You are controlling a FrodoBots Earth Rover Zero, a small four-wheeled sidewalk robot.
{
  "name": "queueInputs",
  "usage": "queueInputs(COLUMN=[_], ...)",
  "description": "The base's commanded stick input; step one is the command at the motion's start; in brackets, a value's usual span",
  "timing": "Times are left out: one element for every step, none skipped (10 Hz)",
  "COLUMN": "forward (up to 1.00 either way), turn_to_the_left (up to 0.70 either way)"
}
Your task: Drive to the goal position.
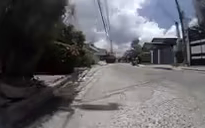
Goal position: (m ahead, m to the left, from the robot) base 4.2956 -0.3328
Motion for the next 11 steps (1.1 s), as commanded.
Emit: queueInputs(forward=[1.0, 1.0, 1.0, 1.0, 1.0, 1.0, 1.0, 1.0, 1.0, 1.0, 1.0], turn_to_the_left=[0.0, 0.0, 0.0, 0.0, 0.0, 0.0, 0.0, -0.1, -0.23, -0.32, -0.37])
